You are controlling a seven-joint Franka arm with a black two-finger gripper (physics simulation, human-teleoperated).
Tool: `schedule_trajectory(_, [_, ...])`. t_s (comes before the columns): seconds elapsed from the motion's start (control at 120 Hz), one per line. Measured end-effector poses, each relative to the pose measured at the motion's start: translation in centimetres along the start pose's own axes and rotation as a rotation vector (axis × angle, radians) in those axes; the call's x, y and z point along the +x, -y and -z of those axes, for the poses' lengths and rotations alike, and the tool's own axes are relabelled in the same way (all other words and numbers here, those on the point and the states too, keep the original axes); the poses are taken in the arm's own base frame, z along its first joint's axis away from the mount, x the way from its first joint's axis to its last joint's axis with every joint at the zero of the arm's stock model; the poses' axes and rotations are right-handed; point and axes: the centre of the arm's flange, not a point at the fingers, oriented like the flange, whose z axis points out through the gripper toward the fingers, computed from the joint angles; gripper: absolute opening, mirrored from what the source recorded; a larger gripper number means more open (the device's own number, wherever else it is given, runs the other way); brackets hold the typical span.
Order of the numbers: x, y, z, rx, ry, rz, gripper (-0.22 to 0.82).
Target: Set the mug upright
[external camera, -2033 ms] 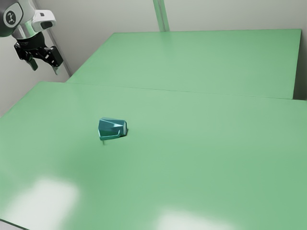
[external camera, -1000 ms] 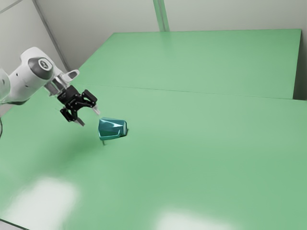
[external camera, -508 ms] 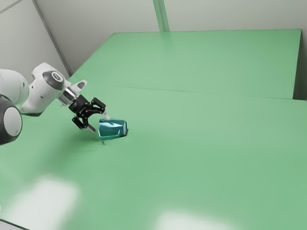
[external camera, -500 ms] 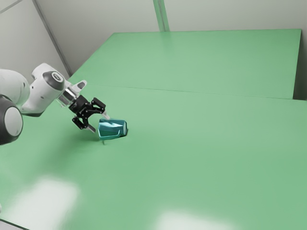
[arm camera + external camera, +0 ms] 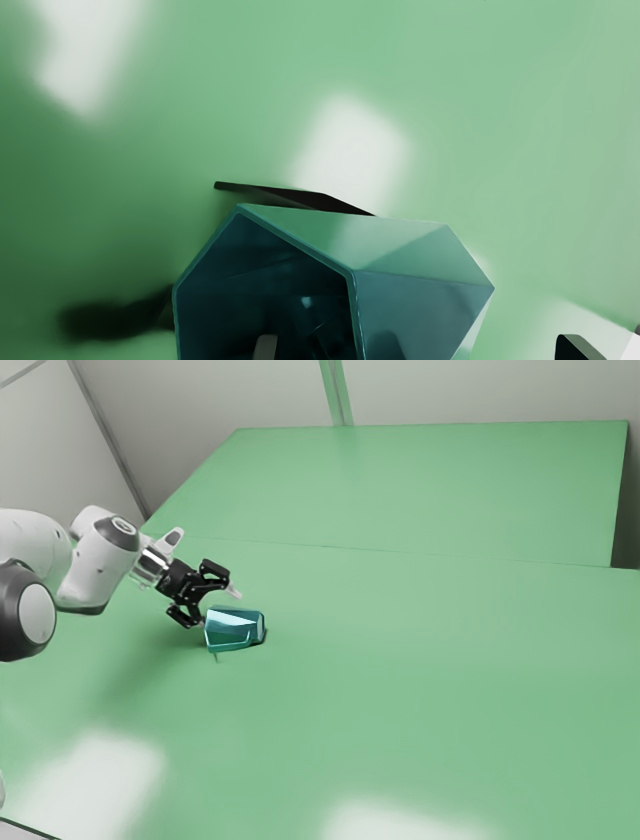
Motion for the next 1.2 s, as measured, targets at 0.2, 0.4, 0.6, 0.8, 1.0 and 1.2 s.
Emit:
schedule_trajectory(0.2, [0.1, -0.3, -0.6, -0.014, -0.004, -0.004, 0.23])
schedule_trajectory(0.4, [0.1, -2.0, -1.5, -0.015, -0.005, -0.037, -0.03])
schedule_trajectory(0.6, [0.1, -4.5, -2.1, -0.025, -0.015, -0.080, -0.14])
schedule_trajectory(0.8, [-0.5, -6.6, -1.6, -0.006, -0.026, -0.128, -0.15])
schedule_trajectory(1.0, [-4.0, -13.0, 0.7, 0.195, -0.043, -0.325, -0.16])
schedule_trajectory(1.2, [-8.0, -14.9, 1.2, 0.459, -0.039, -0.434, -0.16])
